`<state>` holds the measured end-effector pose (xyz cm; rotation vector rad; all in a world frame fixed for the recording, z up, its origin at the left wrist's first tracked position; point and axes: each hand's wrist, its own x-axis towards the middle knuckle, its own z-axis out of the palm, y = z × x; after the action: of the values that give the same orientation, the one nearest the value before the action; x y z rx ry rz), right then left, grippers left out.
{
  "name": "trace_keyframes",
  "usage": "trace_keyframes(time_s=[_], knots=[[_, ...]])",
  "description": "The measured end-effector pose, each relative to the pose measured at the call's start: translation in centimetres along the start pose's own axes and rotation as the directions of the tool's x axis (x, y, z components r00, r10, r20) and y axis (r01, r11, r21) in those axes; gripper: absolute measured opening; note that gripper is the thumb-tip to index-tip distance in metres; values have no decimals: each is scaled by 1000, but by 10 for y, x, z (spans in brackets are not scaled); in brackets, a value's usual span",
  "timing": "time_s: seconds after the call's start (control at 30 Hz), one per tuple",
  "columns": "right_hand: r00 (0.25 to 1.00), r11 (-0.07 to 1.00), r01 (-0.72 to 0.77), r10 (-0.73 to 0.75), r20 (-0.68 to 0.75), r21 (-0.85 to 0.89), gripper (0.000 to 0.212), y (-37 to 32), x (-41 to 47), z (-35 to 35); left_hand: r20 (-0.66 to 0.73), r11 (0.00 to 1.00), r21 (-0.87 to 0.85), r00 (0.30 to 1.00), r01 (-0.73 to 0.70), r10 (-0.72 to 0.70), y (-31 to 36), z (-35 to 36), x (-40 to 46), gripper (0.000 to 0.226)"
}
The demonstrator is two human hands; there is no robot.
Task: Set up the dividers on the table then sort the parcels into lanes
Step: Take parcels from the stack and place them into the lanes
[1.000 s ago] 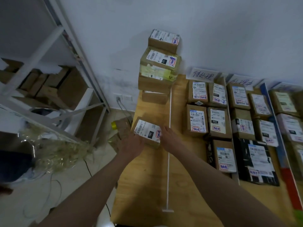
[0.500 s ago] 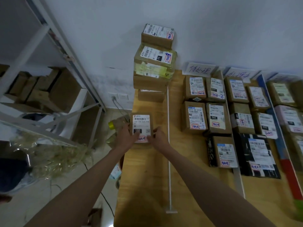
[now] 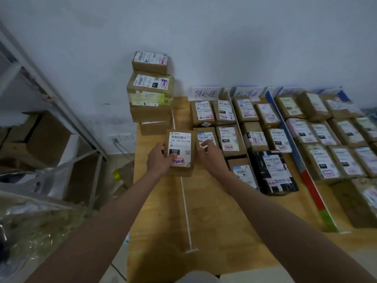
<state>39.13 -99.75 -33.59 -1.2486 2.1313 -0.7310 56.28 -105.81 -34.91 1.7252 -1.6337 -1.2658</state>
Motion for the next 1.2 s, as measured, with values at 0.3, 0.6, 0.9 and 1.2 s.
trace_keyframes(time_s=[0.3, 0.6, 0.9, 1.2], knots=[[990, 924, 21, -73, -123, -382, 35, 80, -15, -94, 48, 997, 65, 998, 36, -39, 8, 81, -39, 63], [982, 922, 55, -119, -145, -383, 32, 143, -18, -135, 31, 981, 79, 983, 176, -179, -10, 155, -66, 59], [975, 913, 100, -169, -142, -396, 32, 187, -14, -148, -13, 974, 59, 976, 219, -219, -20, 203, -63, 57], [979, 892, 103, -168, -113, -440, 41, 200, -9, -152, 20, 958, 161, 969, 239, -245, -8, 214, -54, 62]])
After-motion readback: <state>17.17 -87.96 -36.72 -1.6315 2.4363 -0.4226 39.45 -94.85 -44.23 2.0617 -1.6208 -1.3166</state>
